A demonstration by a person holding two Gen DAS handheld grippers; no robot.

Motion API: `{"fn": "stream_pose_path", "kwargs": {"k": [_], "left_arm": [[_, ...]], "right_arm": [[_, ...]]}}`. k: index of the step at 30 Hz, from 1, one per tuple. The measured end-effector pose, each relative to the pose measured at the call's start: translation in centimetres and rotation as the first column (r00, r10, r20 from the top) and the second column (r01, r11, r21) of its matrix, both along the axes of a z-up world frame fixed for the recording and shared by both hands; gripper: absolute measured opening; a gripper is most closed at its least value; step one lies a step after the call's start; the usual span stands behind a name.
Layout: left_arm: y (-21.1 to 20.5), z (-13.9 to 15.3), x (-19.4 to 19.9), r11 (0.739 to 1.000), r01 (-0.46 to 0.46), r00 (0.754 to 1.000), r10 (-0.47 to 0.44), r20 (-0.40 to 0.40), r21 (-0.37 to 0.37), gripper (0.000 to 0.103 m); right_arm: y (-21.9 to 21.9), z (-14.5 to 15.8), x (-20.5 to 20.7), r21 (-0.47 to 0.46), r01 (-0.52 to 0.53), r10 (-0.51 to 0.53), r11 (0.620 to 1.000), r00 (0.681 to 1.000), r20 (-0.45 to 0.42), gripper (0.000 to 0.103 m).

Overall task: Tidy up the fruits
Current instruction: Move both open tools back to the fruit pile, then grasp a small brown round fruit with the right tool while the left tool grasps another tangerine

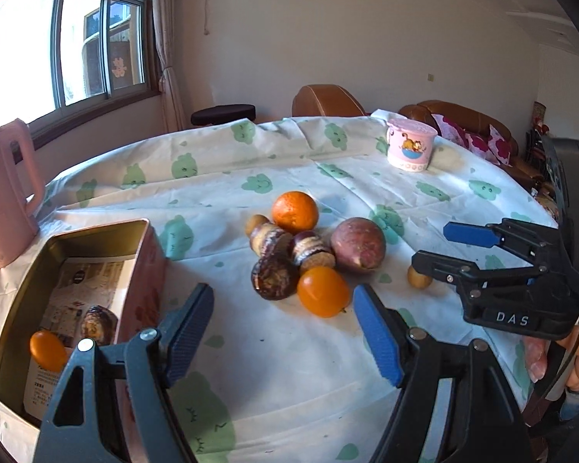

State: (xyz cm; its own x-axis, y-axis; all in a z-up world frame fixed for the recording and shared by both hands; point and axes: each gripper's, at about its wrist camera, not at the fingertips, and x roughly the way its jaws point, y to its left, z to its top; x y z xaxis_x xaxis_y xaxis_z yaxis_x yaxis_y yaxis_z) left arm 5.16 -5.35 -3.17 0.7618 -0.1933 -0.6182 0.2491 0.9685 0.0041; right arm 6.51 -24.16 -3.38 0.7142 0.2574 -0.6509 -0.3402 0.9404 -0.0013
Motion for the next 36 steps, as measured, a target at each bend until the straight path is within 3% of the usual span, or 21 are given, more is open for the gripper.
{"fn": "stream_pose_path", "kwargs": {"k": [2, 4, 12, 18, 22, 25, 36], "left_arm": [[-0.7, -0.5, 0.7, 1.000, 0.015, 0.999, -0.015, -0.033, 0.003, 0.075], [-1.2, -0.8, 0.8, 0.999, 0.036, 0.998, -0.036, -0.057, 0.007, 0.064], [-2.1, -2.0, 2.2, 0.997, 0.083, 0.986, -0.082, -0.146, 0.000, 0.048], [-2.5, -2.5, 3.3, 0.996, 0.086, 0.979, -0.088, -0.184, -0.016, 0.047], [-2.6, -2.9, 3.7, 0.996, 0.086, 0.974, -0.089, -0.207, -0.023, 0.039], [-2.3, -2.7, 3.6, 0.996, 0.084, 0.976, -0.090, -0.199, -0.035, 0.038], [-1.7, -1.6, 2.7, 0.996, 0.067, 0.991, -0.072, -0.116, -0.053, 0.038]], "right_arm": [[0.1, -0.2, 0.0, -0.001, -0.013, 0.013, 1.000, 1.000, -0.008, 0.056], [0.3, -0.4, 0.1, 0.003, -0.033, 0.033, 0.999, 0.999, -0.027, 0.053], [0.0, -1.6, 1.3, 0.051, -0.053, 0.059, 0.997, 0.990, -0.126, 0.042], [0.3, -2.1, 1.8, 0.043, -0.056, 0.063, 0.997, 0.983, -0.170, 0.042], [0.5, -2.1, 1.7, 0.020, -0.054, 0.057, 0.998, 0.984, -0.166, 0.039], [0.6, -2.1, 1.7, 0.010, -0.055, 0.056, 0.998, 0.985, -0.161, 0.029], [0.5, -1.3, 0.8, 0.013, -0.056, 0.057, 0.998, 0.994, -0.091, 0.029]]}}
